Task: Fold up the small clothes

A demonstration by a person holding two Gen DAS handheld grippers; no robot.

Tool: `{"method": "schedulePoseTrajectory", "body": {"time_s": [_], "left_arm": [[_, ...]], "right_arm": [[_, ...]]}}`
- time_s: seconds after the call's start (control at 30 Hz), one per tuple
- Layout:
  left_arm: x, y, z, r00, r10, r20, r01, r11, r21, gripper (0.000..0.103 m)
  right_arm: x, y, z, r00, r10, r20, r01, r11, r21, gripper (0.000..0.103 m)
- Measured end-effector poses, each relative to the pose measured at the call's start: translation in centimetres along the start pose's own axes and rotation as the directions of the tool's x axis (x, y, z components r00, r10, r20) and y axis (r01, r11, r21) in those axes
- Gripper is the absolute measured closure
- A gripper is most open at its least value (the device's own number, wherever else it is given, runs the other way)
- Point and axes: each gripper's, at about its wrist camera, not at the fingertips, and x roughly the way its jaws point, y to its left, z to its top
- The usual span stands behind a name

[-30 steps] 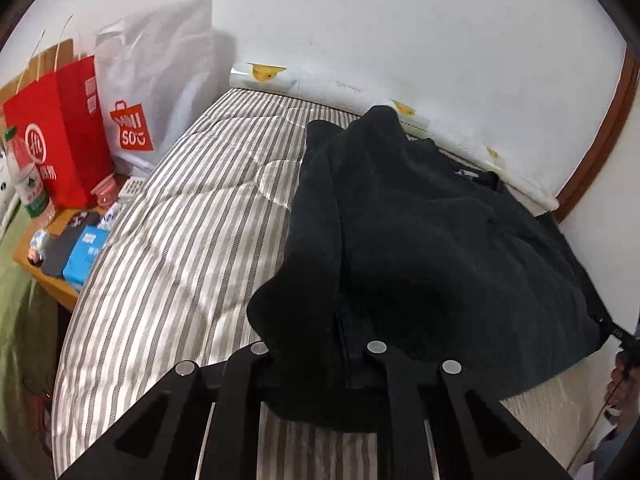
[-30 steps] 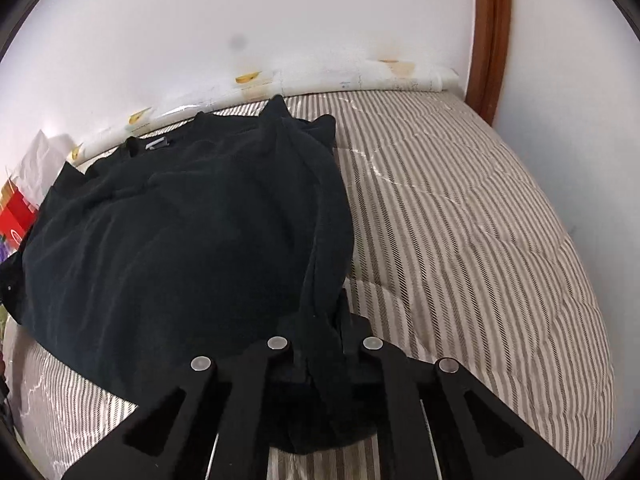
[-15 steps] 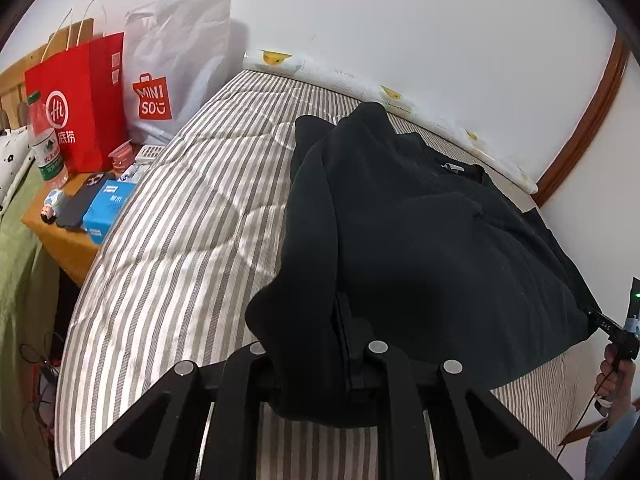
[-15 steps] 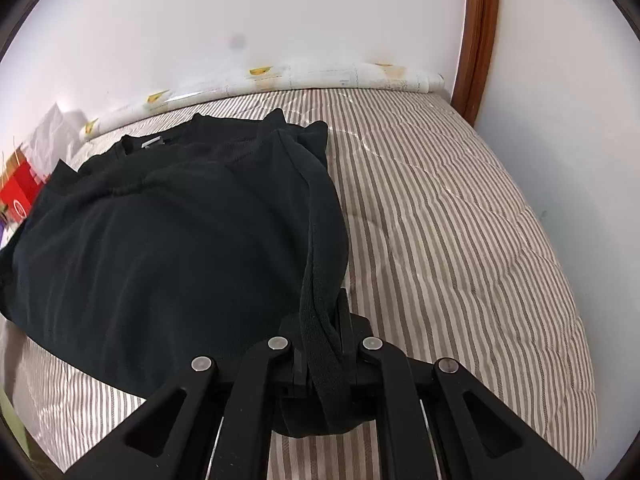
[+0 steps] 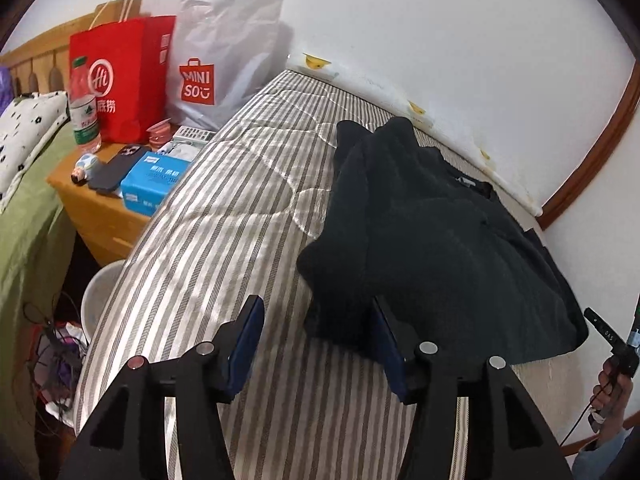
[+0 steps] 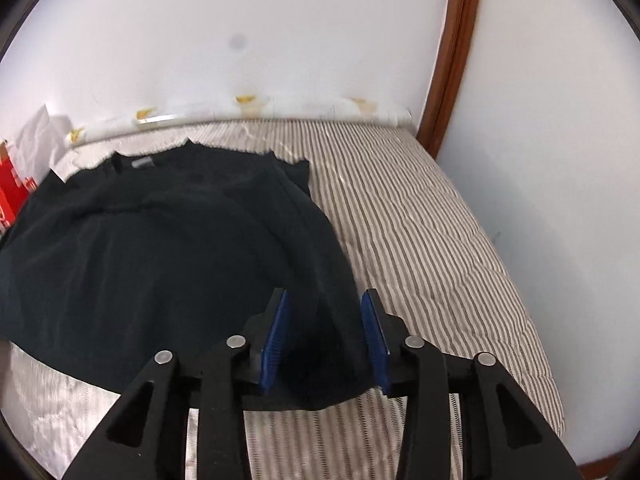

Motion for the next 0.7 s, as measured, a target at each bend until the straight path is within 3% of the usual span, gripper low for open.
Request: {"method": "schedulePoseTrajectory", "body": {"time_s": [0.1,0.43,0.7], "left_arm": [[-0.4,0.1,-1.0,0.999,-0.020,0.025,0.020,1.000,-0.015,0.050],[2.0,-0.3,-2.4,0.987,-0.162,-0.014,0.159,0.979,-0.126,0.050],[3.2,-0.7,-1.9,0.979,-0.202,0.011,0.201,0.965,-0.170,0.050]], "right_arm": [[-0.9,1.5,0.6,0.998,0.057,0.021,-0.057,0.998,0.012,0.059],[0.0,10.6,0.3,0.972,0.234,-0.019,-0.235,0.967,-0.104,0.059],[3.2,15.9,-0.7,0.950,0.299,-0.095,-0.309,0.943,-0.123,0.059]]}}
